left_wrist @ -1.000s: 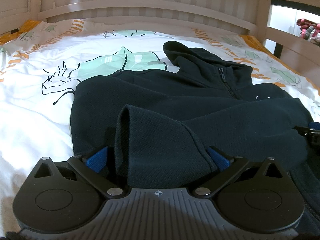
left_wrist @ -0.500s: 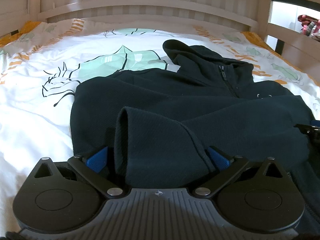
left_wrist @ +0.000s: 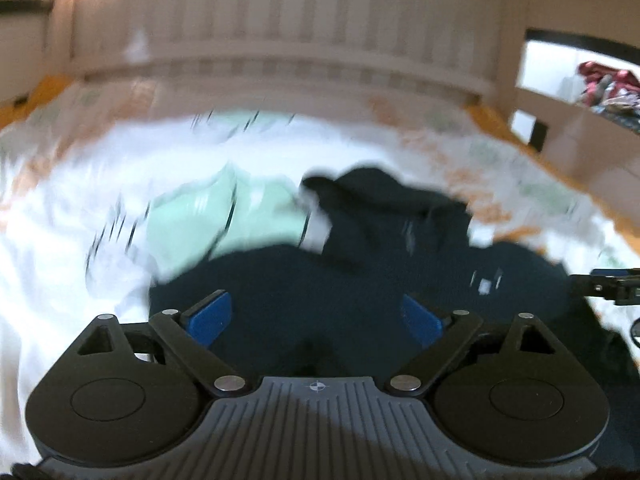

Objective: Fold large clothes

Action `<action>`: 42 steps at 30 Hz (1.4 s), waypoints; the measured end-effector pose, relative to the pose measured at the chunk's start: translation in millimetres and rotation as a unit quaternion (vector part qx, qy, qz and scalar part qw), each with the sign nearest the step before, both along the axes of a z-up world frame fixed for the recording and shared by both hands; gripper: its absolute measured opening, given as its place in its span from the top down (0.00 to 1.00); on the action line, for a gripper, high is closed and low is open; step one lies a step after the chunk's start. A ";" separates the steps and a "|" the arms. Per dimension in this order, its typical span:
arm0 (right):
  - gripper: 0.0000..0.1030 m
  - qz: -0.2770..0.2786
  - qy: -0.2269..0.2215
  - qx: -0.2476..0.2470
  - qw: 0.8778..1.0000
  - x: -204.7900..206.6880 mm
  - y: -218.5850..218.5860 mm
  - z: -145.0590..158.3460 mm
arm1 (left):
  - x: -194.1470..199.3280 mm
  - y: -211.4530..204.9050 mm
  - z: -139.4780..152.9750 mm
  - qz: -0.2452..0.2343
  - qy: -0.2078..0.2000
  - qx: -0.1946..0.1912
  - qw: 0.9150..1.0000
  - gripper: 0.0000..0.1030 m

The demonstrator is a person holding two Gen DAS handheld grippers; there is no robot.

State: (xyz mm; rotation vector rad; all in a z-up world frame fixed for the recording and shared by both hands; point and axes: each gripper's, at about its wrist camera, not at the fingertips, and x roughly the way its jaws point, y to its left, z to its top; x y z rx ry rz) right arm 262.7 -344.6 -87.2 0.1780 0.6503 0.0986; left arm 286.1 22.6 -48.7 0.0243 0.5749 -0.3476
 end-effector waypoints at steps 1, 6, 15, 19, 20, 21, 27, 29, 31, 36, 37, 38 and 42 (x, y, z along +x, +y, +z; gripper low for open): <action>0.06 -0.003 -0.006 0.005 1.000 6.6 -3.2 4.9 | 10.0 -3.1 6.1 -0.001 -0.003 -0.001 1.000 0.10; 0.13 -0.014 -0.020 0.020 1.000 61.3 -19.0 7.9 | 76.3 -19.6 15.5 0.011 -0.007 -0.007 1.000 0.10; 0.23 -0.026 0.008 0.005 1.000 146.4 -25.8 -24.0 | 173.3 -63.6 -26.5 0.016 0.022 0.081 0.996 0.11; 0.23 -0.021 0.021 -0.006 1.000 159.7 -24.0 -33.0 | 188.8 -79.9 -45.2 -0.003 0.016 0.136 0.991 0.11; 0.23 -0.019 0.025 -0.005 0.999 162.2 -24.1 -35.0 | 192.9 -82.9 -48.0 -0.003 0.015 0.143 0.990 0.11; 0.23 -0.017 0.028 -0.005 0.999 165.1 -23.9 -36.8 | 197.6 -85.0 -49.6 -0.002 0.018 0.145 0.989 0.11; 0.23 -0.003 0.034 -0.010 0.999 174.8 -19.9 -39.6 | 227.2 -93.0 -47.8 0.032 0.017 0.147 0.989 0.11; 0.23 -0.002 0.033 -0.011 0.999 177.5 -18.7 -38.2 | 237.5 -91.6 -42.8 0.049 0.010 0.137 0.989 0.11; 0.23 -0.003 0.030 -0.008 1.000 180.3 -19.1 -35.8 | 247.8 -78.8 -34.2 0.081 0.016 0.088 0.993 0.10; 0.23 0.003 0.018 -0.004 1.000 186.1 -17.8 -29.9 | 266.0 -45.7 -37.9 0.113 0.096 -0.047 0.988 0.10; 0.23 0.005 0.016 -0.004 1.000 187.2 -16.3 -29.1 | 264.5 -46.3 -39.9 0.110 0.092 -0.037 0.989 0.10; 0.23 0.007 0.015 -0.005 1.000 188.6 -14.2 -28.5 | 262.4 -48.5 -41.5 0.105 0.083 -0.018 0.991 0.10; 0.23 0.012 0.010 -0.001 1.000 193.6 -8.4 -26.5 | 253.7 -56.5 -45.4 0.086 0.057 0.030 0.994 0.11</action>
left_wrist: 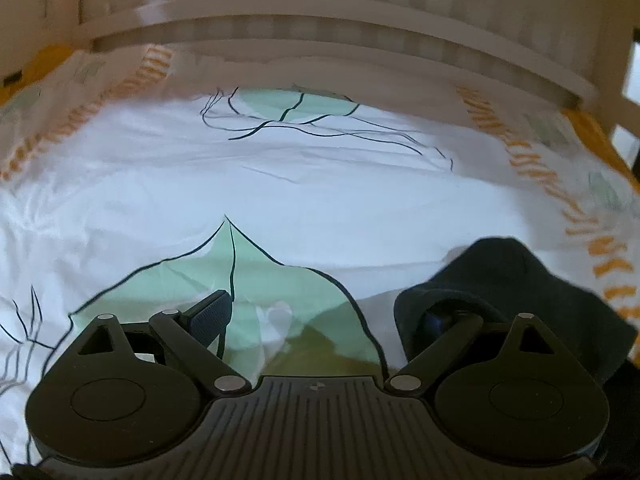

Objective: Fold large clothes

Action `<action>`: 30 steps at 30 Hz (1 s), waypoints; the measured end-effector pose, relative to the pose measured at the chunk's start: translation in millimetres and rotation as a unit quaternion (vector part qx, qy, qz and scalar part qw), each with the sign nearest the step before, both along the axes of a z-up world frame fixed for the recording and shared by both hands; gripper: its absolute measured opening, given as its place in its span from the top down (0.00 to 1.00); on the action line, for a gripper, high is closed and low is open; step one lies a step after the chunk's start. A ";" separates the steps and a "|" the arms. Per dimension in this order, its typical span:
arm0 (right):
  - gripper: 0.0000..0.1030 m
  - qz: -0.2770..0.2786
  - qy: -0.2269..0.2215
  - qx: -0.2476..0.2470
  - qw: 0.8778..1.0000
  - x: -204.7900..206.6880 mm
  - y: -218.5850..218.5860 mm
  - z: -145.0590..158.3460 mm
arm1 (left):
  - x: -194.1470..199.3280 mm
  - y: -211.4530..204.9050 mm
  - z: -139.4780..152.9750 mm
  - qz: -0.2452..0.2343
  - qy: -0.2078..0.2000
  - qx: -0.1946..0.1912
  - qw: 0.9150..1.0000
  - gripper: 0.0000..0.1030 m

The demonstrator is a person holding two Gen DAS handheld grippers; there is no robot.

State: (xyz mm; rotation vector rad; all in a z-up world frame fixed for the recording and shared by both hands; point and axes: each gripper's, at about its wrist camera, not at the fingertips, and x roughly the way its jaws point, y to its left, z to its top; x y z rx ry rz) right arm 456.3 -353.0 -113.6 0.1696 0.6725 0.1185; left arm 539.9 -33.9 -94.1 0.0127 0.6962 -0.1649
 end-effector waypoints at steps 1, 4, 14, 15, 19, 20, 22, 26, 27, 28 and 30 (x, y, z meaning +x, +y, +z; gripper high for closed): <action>0.23 -0.001 0.000 0.002 1.000 0.7 0.9 0.5 | -0.9 -1.8 0.8 -0.007 -0.005 0.007 1.000 0.11; 0.23 -0.009 0.006 0.003 1.000 -0.1 -0.1 -0.1 | -11.4 -15.1 3.9 -0.042 -0.046 0.058 0.996 0.11; 0.23 -0.010 0.006 0.013 1.000 -16.0 -10.9 2.9 | -43.9 -90.9 1.2 -0.183 -0.169 0.244 0.937 0.11; 0.23 -0.010 0.002 0.013 1.000 -18.0 -10.9 5.1 | -38.5 -91.3 4.0 -0.168 -0.169 0.237 0.942 0.11; 0.23 0.004 -0.012 0.024 1.000 -21.9 -8.1 14.8 | -17.9 -77.4 18.3 -0.098 -0.158 0.189 0.964 0.11; 0.23 0.011 -0.015 0.024 1.000 -22.0 -5.5 17.3 | -14.8 -73.0 20.9 -0.088 -0.157 0.183 0.967 0.11; 0.22 0.025 -0.020 0.024 0.999 -20.4 2.1 20.7 | -10.9 -66.3 24.6 -0.081 -0.158 0.173 0.969 0.11; 0.18 0.038 -0.027 0.020 0.999 -11.4 23.9 20.1 | -14.1 -52.2 28.8 -0.066 -0.162 0.162 0.971 0.11; 0.18 0.037 -0.028 0.015 0.999 -7.7 29.4 19.3 | -13.0 -49.6 29.5 -0.058 -0.162 0.154 0.973 0.11; 0.18 0.033 -0.028 0.009 0.999 -3.1 33.9 18.1 | -13.2 -47.2 30.1 -0.049 -0.162 0.145 0.975 0.11; 0.18 0.013 -0.020 -0.005 1.000 8.1 41.5 15.4 | -13.2 -37.7 32.1 -0.029 -0.158 0.124 0.979 0.11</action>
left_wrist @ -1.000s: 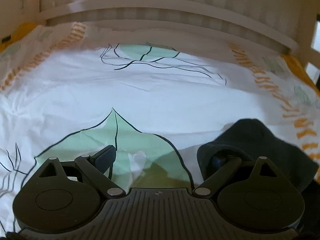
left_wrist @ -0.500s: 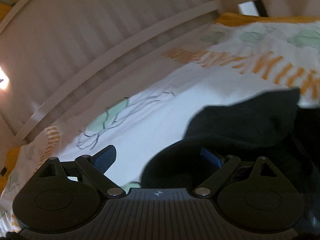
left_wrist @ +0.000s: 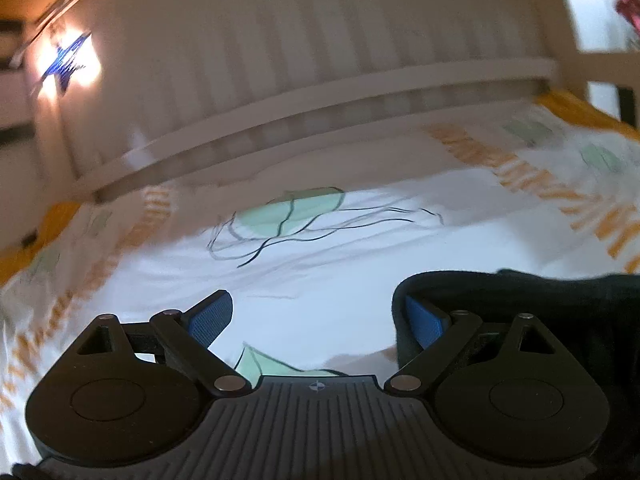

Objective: Fold large clothes

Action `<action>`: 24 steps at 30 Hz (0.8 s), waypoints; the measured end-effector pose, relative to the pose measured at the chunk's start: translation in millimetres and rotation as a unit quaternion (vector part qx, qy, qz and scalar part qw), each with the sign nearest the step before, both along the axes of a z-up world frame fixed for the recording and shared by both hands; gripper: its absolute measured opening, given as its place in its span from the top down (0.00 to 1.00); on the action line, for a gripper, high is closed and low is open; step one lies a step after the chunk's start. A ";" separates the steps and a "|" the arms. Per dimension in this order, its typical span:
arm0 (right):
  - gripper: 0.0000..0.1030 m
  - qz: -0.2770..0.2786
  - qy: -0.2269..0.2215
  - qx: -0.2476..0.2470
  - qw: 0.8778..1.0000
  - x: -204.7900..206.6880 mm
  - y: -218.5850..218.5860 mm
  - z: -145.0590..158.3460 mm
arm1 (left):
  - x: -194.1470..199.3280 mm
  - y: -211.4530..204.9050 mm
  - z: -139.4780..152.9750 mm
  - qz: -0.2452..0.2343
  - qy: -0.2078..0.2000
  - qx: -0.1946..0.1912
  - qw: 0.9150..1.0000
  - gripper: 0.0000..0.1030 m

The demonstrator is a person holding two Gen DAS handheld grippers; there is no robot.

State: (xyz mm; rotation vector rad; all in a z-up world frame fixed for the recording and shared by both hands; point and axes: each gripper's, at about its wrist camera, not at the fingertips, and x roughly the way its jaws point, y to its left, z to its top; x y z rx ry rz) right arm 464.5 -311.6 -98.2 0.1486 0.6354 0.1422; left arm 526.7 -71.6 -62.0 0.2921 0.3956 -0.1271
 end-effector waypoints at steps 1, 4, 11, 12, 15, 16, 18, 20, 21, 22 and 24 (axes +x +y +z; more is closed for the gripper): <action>0.18 -0.012 0.001 -0.007 1.000 5.4 1.6 -1.1 | 0.8 3.8 -0.1 0.007 0.003 -0.009 1.000 0.11; 0.18 -0.043 0.009 -0.006 0.999 22.5 -1.6 -5.8 | 2.2 15.5 -5.1 0.019 0.010 -0.024 0.999 0.11; 0.55 -0.087 0.001 -0.081 0.993 53.8 -19.3 -4.1 | -1.5 34.2 -11.9 0.016 0.009 -0.037 0.999 0.10; 0.48 -0.099 -0.014 -0.075 0.992 50.7 -27.1 -0.8 | -3.0 32.7 -14.2 0.011 0.007 -0.026 1.000 0.09; 0.40 -0.096 -0.003 -0.064 0.993 49.0 -46.3 -8.9 | -5.6 28.9 -29.3 -0.015 0.021 0.021 0.999 0.09; 0.40 -0.088 0.010 -0.075 0.993 49.9 -47.8 -16.4 | -5.9 28.6 -35.2 -0.019 0.035 0.033 0.999 0.09; 0.36 -0.061 0.040 -0.093 0.993 48.7 -49.3 -33.1 | -5.8 30.7 -47.4 -0.028 0.070 0.053 0.996 0.09; 0.32 -0.047 0.046 -0.090 0.994 40.3 -53.1 -43.8 | -6.3 34.1 -53.8 -0.045 0.098 0.064 0.992 0.09; 0.30 -0.045 0.039 -0.077 0.995 34.1 -56.6 -45.1 | -6.9 35.2 -54.5 -0.056 0.108 0.069 0.990 0.09; 0.29 -0.043 0.039 -0.067 0.996 30.5 -60.8 -45.0 | -7.1 35.9 -53.6 -0.068 0.117 0.074 0.988 0.09; 0.27 -0.035 0.046 -0.050 0.997 27.5 -67.4 -42.6 | -9.8 38.9 -47.0 -0.085 0.121 0.079 0.986 0.10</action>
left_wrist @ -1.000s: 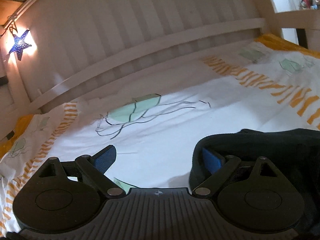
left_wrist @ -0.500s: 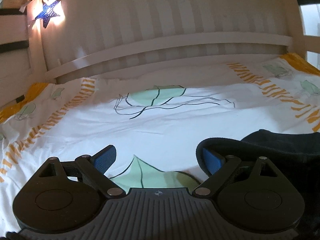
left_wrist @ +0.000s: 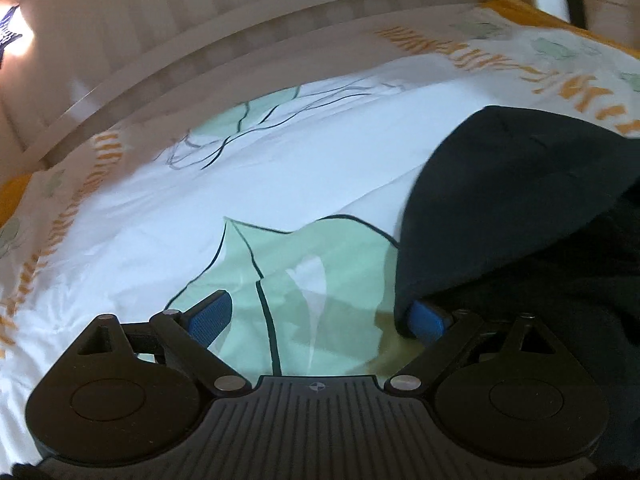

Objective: Fold large clothes

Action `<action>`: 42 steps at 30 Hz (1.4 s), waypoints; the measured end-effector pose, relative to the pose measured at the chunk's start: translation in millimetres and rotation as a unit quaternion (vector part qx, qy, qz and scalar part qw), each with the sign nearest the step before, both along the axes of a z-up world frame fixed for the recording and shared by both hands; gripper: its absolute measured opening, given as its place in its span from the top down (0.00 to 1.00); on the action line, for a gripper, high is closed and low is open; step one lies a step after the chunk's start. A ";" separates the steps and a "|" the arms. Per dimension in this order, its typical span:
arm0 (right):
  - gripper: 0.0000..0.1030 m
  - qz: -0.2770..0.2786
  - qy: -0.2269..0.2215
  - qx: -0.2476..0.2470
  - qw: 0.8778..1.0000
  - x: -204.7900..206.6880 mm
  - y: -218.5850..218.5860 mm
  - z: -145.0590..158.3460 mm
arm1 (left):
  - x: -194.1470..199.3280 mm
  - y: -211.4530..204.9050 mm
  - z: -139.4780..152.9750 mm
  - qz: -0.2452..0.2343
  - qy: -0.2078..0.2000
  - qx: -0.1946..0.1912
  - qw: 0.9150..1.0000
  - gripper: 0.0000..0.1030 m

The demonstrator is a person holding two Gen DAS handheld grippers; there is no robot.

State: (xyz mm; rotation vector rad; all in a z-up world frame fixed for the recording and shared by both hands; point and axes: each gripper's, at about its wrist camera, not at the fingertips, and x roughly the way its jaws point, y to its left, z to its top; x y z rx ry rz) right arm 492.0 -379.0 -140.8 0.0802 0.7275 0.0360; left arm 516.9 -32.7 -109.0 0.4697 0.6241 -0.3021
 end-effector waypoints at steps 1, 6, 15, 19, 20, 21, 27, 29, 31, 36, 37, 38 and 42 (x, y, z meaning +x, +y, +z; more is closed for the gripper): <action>0.27 0.005 0.002 0.003 1.000 -1.3 -2.6 2.2 | -2.1 2.9 3.3 -0.006 0.003 0.000 1.000 0.10; 0.25 0.045 0.016 0.002 0.999 -8.3 -9.6 14.6 | -7.5 25.4 19.6 -0.025 0.005 0.026 0.999 0.10; 0.25 0.100 0.030 0.003 0.995 -30.5 -16.8 34.5 | -6.1 61.7 68.3 0.057 0.027 -0.173 0.983 0.10; 0.24 0.115 0.010 0.029 0.993 -43.4 -17.5 47.6 | -5.1 36.0 75.9 0.051 0.048 -0.243 0.967 0.09; 0.24 0.115 -0.001 0.043 0.992 -45.7 -18.0 51.1 | -5.5 24.0 74.9 0.040 0.049 -0.241 0.969 0.09; 0.24 0.113 -0.009 0.055 0.992 -46.0 -18.5 53.9 | -5.8 12.8 73.4 0.029 0.046 -0.232 0.971 0.09; 0.24 0.112 -0.029 0.087 0.989 -29.1 -5.2 58.6 | -3.4 -48.2 39.3 0.012 0.063 -0.193 0.979 0.09; 0.32 0.114 -0.030 0.096 0.988 -19.6 -0.4 55.5 | -0.2 -57.5 23.2 0.026 0.075 -0.191 0.978 0.09; 0.53 0.112 -0.025 0.109 0.987 -8.0 3.4 50.3 | 3.5 -58.8 10.2 0.036 0.083 -0.185 0.979 0.09; 0.85 0.106 0.017 0.076 0.991 17.5 18.0 19.2 | -0.1 -53.6 -22.4 0.042 0.077 -0.161 0.983 0.07; 0.88 0.101 0.033 0.062 0.992 21.1 20.4 8.8 | -2.1 -48.8 -28.7 0.045 0.073 -0.174 0.981 0.03; 0.92 0.099 0.042 0.058 0.993 22.3 20.5 0.1 | -3.1 -42.7 -33.6 0.053 0.076 -0.194 0.977 0.03; 0.95 0.083 0.019 0.095 0.992 13.1 9.0 -10.8 | -6.5 -37.1 -37.0 0.058 0.066 -0.210 0.974 0.00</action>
